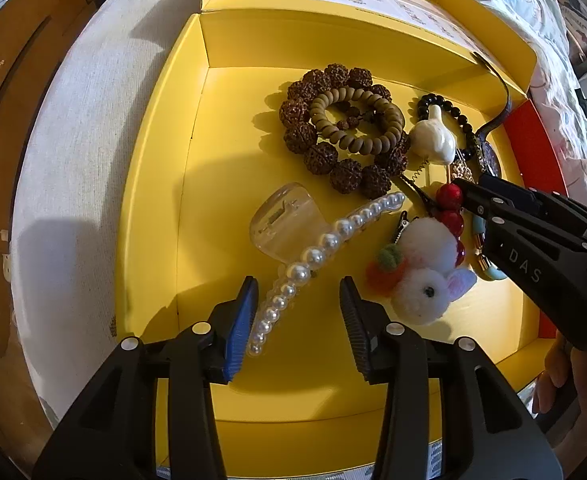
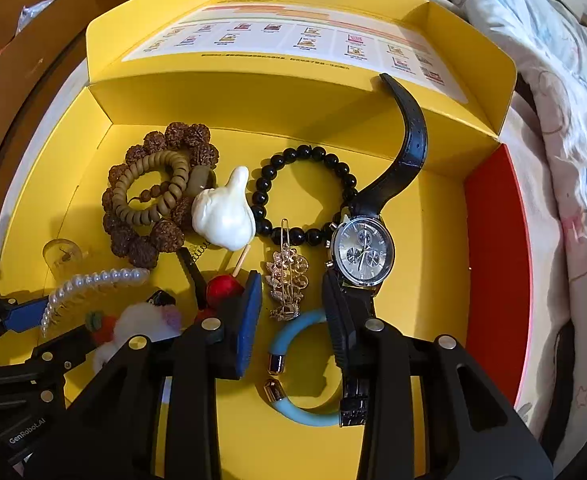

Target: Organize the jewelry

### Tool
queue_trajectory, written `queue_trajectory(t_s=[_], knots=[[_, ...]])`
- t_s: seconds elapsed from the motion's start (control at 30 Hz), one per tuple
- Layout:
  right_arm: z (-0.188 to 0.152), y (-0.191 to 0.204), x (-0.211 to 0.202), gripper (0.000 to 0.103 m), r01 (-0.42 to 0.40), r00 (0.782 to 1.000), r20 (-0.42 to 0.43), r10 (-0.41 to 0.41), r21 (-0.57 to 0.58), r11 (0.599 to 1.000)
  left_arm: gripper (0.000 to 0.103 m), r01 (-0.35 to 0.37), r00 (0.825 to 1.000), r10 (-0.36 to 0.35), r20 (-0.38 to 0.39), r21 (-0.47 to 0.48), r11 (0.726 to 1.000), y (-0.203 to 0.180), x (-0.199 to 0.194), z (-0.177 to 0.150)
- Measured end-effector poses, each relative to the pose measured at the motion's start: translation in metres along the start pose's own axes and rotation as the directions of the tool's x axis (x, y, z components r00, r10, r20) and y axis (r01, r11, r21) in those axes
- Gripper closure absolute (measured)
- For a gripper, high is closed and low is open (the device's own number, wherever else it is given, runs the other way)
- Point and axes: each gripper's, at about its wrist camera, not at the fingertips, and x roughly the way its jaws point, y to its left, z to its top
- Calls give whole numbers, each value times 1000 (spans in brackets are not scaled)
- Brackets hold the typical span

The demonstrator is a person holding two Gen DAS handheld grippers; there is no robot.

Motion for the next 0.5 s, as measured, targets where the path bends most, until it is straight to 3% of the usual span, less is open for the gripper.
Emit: queue_trajectory(t_s=[0.03,0.1,0.13,0.27,0.5], knots=[[1,1,0,80,-4,1000,-2,4,-1,1000,62,-3,1000,3,0,3,1000,0,0,0],[0,3,-2,82,1,1000,-7,-1,-12,1000,75,-25,1000,25,3,5,1000,2,0,0],[-1,4,-2,82,-1,1000,-7,1,-12,1000,76,-30,1000,30,3,1,1000,3,0,0],[-3,3,-5,82,-1,1000,-3,1,-4,1000,78,5,1000,-5,-2,-16,1000,8,1,4],[-1,-20,-27,82,-97,995,33,95,65,993,80,25,1000,-25,3,-26,999,13,-6,2]])
